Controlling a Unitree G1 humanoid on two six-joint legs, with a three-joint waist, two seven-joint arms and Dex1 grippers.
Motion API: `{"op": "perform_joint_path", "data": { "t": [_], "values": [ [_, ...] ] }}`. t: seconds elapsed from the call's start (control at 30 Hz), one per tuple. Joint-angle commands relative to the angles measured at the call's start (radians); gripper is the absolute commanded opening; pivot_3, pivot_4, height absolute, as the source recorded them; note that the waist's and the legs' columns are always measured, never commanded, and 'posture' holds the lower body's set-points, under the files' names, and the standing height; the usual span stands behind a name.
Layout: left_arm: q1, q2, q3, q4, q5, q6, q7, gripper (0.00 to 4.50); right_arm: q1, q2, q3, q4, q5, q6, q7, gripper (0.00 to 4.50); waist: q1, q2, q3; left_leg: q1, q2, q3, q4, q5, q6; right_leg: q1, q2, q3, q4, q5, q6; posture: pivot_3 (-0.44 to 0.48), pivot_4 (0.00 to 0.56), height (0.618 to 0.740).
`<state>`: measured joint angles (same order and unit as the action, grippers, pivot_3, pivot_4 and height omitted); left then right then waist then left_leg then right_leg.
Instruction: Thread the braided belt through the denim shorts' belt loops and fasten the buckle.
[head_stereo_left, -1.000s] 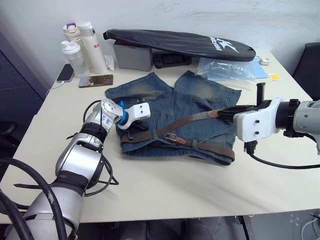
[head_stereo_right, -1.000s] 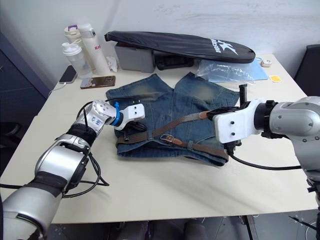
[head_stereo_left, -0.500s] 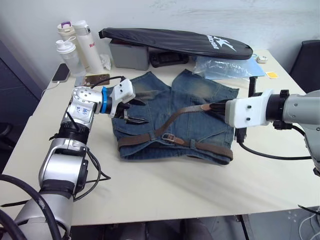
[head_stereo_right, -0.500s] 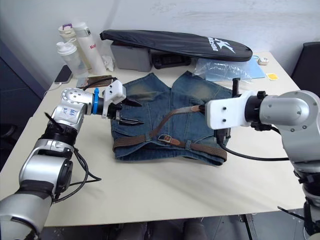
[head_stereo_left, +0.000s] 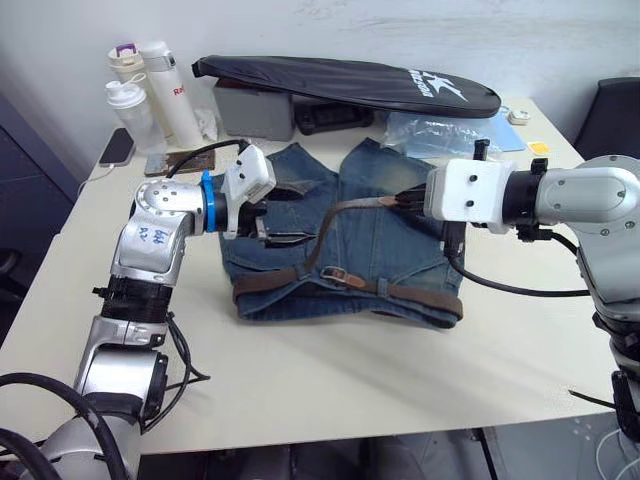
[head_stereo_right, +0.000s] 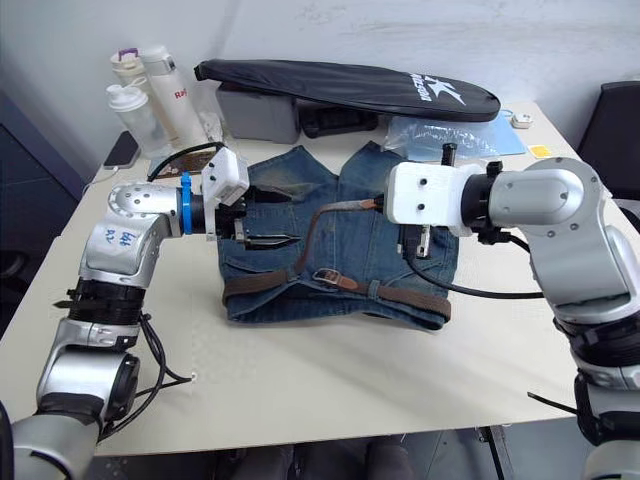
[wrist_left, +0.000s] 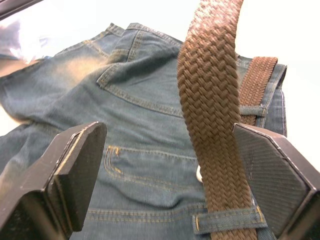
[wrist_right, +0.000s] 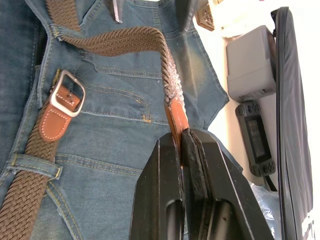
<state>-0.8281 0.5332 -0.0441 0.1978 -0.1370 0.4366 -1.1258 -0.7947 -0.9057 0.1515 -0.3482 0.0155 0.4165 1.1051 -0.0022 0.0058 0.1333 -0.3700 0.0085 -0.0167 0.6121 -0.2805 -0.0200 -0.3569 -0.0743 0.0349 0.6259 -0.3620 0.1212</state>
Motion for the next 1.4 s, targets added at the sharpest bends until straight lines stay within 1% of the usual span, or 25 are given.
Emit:
{"op": "perform_joint_path", "data": {
  "t": [0.03,0.1,0.27,0.37,0.47,0.73,0.87,0.97,1.07,1.1,1.13,1.23,1.4],
  "values": [
    [0.021,0.039,-0.004,-0.049,-0.017,-0.016,-0.008,4.45,-0.028,-0.019,-0.042,-0.003,0.002,-0.028,-0.012,0.00,0.000,0.000,0.000,0.000,0.000,0.000,0.000,0.000,0.000,0.000,0.000,0.000,0.000,0.000,0.000,0.000,0.150,0.740],
    [0.019,0.045,-0.009,-0.056,-0.028,-0.013,-0.012,4.45,-0.029,-0.023,-0.047,-0.002,0.006,-0.031,-0.009,0.00,0.001,0.000,0.000,0.000,0.000,0.000,0.000,0.000,0.000,0.000,0.000,0.000,0.000,0.000,0.000,0.000,0.150,0.740],
    [-0.007,0.018,-0.012,-0.086,-0.053,0.010,0.017,4.45,-0.024,-0.016,-0.029,-0.025,0.015,-0.010,-0.003,0.00,0.001,0.000,0.000,0.000,-0.001,0.000,0.000,0.000,0.000,0.000,-0.001,0.000,0.000,0.000,0.000,0.000,0.150,0.740],
    [-0.017,-0.024,-0.014,-0.136,-0.073,0.050,0.064,4.45,-0.017,0.000,-0.010,-0.051,0.007,0.058,-0.022,0.00,0.001,0.000,0.000,0.000,-0.001,0.000,0.000,0.000,0.000,0.000,-0.001,0.000,0.000,0.000,0.000,0.000,0.150,0.740],
    [-0.006,-0.041,-0.031,-0.188,-0.081,0.083,0.082,4.45,-0.012,-0.001,0.000,-0.067,0.000,0.097,-0.026,0.00,0.000,0.000,0.000,-0.001,-0.001,0.000,0.000,0.000,0.000,0.000,-0.001,0.000,0.000,0.000,0.000,0.000,0.150,0.740],
    [-0.002,-0.102,-0.049,-0.228,-0.100,0.133,0.166,4.45,-0.010,-0.001,0.022,-0.079,-0.005,0.130,-0.041,0.00,0.000,0.000,0.000,0.000,0.000,0.000,0.000,0.000,0.000,0.000,0.000,0.001,0.000,0.000,0.000,0.000,0.150,0.740],
    [-0.006,-0.137,-0.059,-0.232,-0.106,0.115,0.201,4.45,-0.014,0.006,0.032,-0.076,-0.003,0.142,-0.047,0.00,0.002,0.000,0.000,0.000,0.000,0.000,0.000,0.000,0.000,0.000,0.000,0.001,0.000,0.000,0.000,0.000,0.150,0.740],
    [-0.008,-0.139,-0.077,-0.221,-0.088,0.086,0.209,3.65,-0.016,0.014,0.035,-0.075,-0.001,0.152,-0.051,0.00,0.001,0.000,0.000,0.000,-0.001,0.000,0.000,0.000,0.000,0.000,0.000,0.001,0.000,0.000,0.000,0.000,0.150,0.740],
    [-0.005,-0.132,-0.086,-0.192,-0.077,0.034,0.210,2.28,-0.015,0.017,0.035,-0.081,0.001,0.167,-0.053,0.00,0.001,0.000,0.000,0.000,0.000,0.000,0.000,0.000,0.000,0.000,0.000,0.001,-0.001,0.000,0.000,0.000,0.150,0.740],
    [-0.003,-0.127,-0.092,-0.182,-0.072,0.016,0.207,1.67,-0.014,0.019,0.035,-0.084,0.002,0.175,-0.055,0.00,0.000,0.000,0.000,0.000,0.000,0.000,0.000,0.000,0.000,0.000,0.000,0.001,-0.001,0.000,0.000,0.000,0.150,0.740],
    [-0.001,-0.124,-0.098,-0.173,-0.067,0.003,0.205,1.32,-0.012,0.020,0.033,-0.088,0.005,0.183,-0.057,0.00,0.001,0.000,0.000,0.000,0.000,0.000,0.000,0.000,0.000,0.000,0.000,0.001,-0.001,0.000,0.000,0.000,0.150,0.740],
    [-0.003,-0.124,-0.107,-0.146,-0.053,-0.037,0.207,0.05,0.000,0.019,0.020,-0.114,0.028,0.226,-0.052,0.00,0.001,0.000,0.000,0.000,0.000,0.000,0.000,0.000,0.000,0.000,0.001,0.001,-0.002,0.000,0.000,0.000,0.150,0.740],
    [-0.001,-0.123,-0.108,-0.121,-0.055,-0.064,0.205,0.02,0.024,0.008,-0.005,-0.159,0.063,0.286,-0.052,0.00,0.002,0.000,0.000,0.000,0.000,0.000,0.000,0.000,0.000,0.000,0.000,0.001,-0.002,0.000,0.000,0.000,0.150,0.740]
  ]
}}
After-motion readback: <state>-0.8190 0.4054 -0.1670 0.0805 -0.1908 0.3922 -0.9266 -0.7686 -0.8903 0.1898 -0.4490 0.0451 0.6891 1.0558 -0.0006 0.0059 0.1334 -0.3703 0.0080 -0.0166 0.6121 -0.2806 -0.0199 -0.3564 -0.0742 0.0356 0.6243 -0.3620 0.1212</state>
